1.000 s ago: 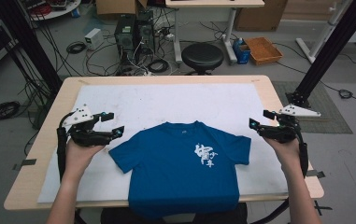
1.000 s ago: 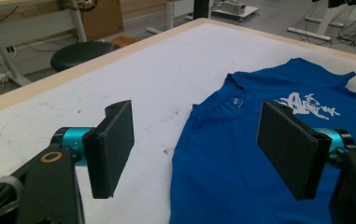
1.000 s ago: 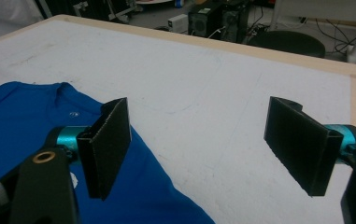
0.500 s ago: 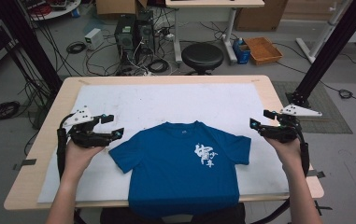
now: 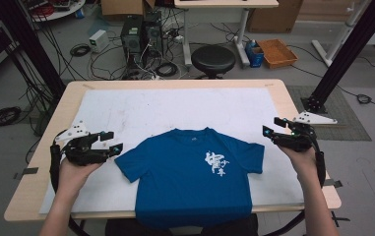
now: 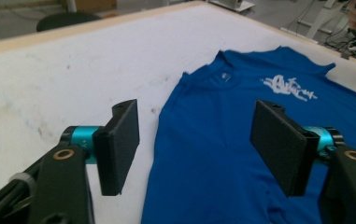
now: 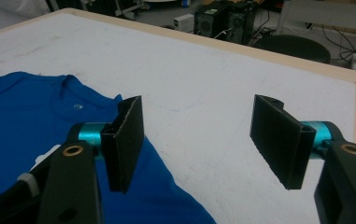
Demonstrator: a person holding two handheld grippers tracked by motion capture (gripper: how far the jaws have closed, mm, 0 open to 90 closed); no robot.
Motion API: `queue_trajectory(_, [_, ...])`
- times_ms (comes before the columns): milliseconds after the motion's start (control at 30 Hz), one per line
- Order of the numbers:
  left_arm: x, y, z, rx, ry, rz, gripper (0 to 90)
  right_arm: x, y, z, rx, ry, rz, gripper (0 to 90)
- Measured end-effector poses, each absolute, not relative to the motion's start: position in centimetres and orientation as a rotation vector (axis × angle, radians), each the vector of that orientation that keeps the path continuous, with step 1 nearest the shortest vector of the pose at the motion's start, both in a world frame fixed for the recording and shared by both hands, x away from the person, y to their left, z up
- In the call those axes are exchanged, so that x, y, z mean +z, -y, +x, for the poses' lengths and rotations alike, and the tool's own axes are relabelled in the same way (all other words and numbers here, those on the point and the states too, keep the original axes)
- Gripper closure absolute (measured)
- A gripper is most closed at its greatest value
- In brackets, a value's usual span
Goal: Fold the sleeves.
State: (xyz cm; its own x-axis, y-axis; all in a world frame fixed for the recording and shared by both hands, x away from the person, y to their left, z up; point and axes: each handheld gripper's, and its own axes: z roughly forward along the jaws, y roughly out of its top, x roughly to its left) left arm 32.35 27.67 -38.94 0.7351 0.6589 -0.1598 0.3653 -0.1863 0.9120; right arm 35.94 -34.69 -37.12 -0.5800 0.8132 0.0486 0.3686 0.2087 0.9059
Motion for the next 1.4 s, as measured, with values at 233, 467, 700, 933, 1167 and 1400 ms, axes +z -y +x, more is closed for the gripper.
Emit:
queue_trajectory(233, [-42.3,-29.0,32.5,0.260,-0.958,1.857,50.1,-37.1,34.5,35.8,1.331,-2.046,1.075,40.8])
queue_trajectory(467, [-43.3,-29.1,33.0,0.248,-1.004,1.910,59.2,-37.4,34.8,35.9,1.322,-2.041,1.107,40.3])
queue_trajectory(700, [-44.1,-28.5,33.2,0.295,-1.055,2.003,63.0,-37.4,34.9,35.9,1.313,-2.029,1.135,38.2])
queue_trajectory(933, [-44.4,-28.4,33.2,0.304,-1.079,2.033,66.6,-37.4,34.9,36.0,1.311,-2.030,1.138,37.5])
queue_trajectory(1167, [-44.5,-28.1,33.3,0.306,-1.102,2.039,66.9,-37.4,34.9,36.0,1.309,-2.029,1.142,37.4])
queue_trajectory(1400, [-44.4,-27.8,33.2,0.339,-1.141,2.039,76.0,-37.4,35.0,36.0,1.300,-2.025,1.150,37.4])
